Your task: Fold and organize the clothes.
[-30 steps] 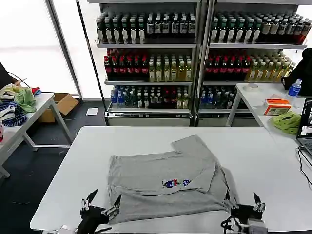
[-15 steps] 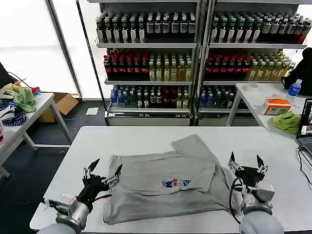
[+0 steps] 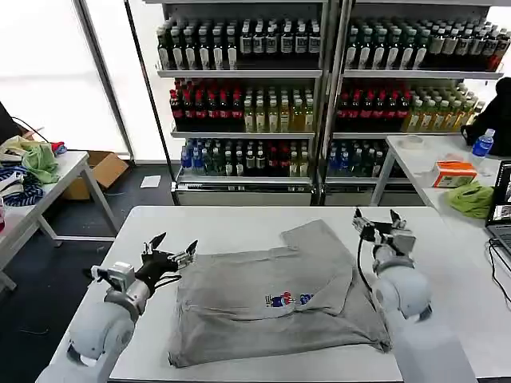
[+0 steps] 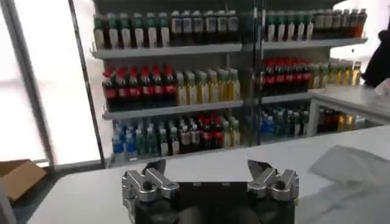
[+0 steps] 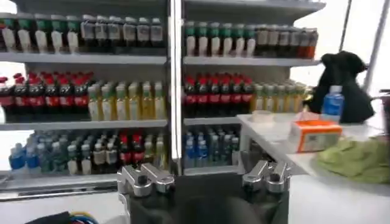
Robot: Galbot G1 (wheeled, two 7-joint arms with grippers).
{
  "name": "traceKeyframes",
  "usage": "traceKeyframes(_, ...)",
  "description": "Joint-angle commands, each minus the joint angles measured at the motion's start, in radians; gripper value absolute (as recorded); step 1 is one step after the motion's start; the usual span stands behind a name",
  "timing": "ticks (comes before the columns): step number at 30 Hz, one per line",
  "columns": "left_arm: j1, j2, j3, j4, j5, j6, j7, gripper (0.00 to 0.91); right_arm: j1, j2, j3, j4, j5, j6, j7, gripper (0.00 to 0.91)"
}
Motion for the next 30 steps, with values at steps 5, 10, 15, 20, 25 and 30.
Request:
traceKeyframes(5,-0.202,0.039,0.126,0.269,-0.053,0.064,0.02,0.907,0.268,0.052,-0.134,-0.36,0.013,-0.027,-0.048,0.907)
traceKeyframes(10,-0.223,0.025,0.143,0.324,-0.052,0.064,0.028,0.907,0.3,0.085,-0.13,-0.465,-0.001,-0.029,-0.064,0.907)
traceKeyframes(15,-0.219,0.013,0.146,0.339,-0.047,0.064,0.027,0.907,0.3,0.124,-0.101,-0.545,-0.014,-0.028,-0.085,0.907)
traceKeyframes(20,-0.207,0.011,0.147,0.345,-0.039,0.064,0.027,0.907,0.275,0.138,-0.098,-0.545,-0.041,-0.021,-0.099,0.907)
traceKeyframes(25,-0.203,-0.004,0.139,0.346,-0.036,0.064,0.025,0.907,0.26,0.153,-0.095,-0.546,-0.05,-0.022,-0.106,0.907)
traceKeyframes(30,-0.19,-0.02,0.135,0.351,-0.019,0.064,0.026,0.907,0.25,0.157,-0.099,-0.559,-0.054,-0.021,-0.112,0.907)
